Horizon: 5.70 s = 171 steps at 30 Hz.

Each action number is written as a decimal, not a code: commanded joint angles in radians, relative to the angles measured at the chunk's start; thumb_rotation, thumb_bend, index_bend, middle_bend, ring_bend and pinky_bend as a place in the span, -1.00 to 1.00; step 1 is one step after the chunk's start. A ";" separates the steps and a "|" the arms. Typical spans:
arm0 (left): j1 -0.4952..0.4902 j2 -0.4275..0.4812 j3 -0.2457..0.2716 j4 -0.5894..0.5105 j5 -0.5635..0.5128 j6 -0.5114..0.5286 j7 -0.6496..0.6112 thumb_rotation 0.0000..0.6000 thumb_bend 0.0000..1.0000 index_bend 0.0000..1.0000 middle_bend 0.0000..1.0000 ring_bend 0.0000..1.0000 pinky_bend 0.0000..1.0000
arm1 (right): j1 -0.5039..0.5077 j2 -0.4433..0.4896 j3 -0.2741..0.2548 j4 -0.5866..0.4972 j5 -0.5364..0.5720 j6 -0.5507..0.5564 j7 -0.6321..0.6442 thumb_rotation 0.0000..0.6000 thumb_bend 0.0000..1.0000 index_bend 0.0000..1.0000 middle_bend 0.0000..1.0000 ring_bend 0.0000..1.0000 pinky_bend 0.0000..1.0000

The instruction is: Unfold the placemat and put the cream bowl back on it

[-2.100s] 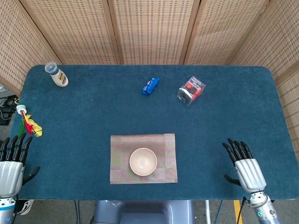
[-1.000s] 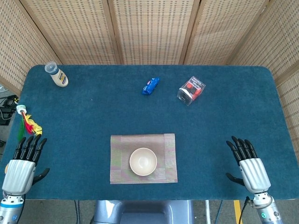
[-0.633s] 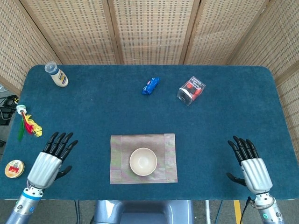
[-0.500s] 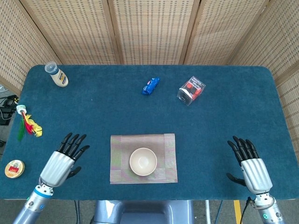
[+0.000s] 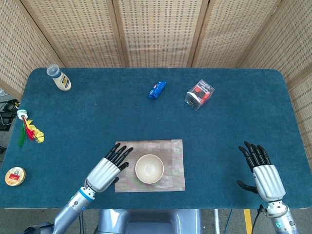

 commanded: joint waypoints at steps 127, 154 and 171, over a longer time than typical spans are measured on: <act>0.036 0.522 0.051 0.011 -0.154 0.185 -0.307 1.00 -0.57 -0.74 -1.00 -1.00 -1.00 | -0.004 0.002 0.000 -0.007 0.001 0.002 0.003 1.00 -0.66 -0.82 -1.00 -1.00 -1.00; 0.006 0.015 0.133 0.087 -0.086 0.057 -0.008 1.00 -0.34 -0.08 -1.00 -1.00 -1.00 | -0.007 0.018 0.008 -0.010 0.008 0.010 0.037 1.00 -0.66 -0.82 -1.00 -1.00 -1.00; 0.016 0.002 0.177 0.104 -0.091 0.018 0.021 1.00 -0.33 -0.19 -1.00 -1.00 -1.00 | -0.008 0.020 0.008 -0.012 0.009 0.011 0.041 1.00 -0.66 -0.82 -1.00 -1.00 -1.00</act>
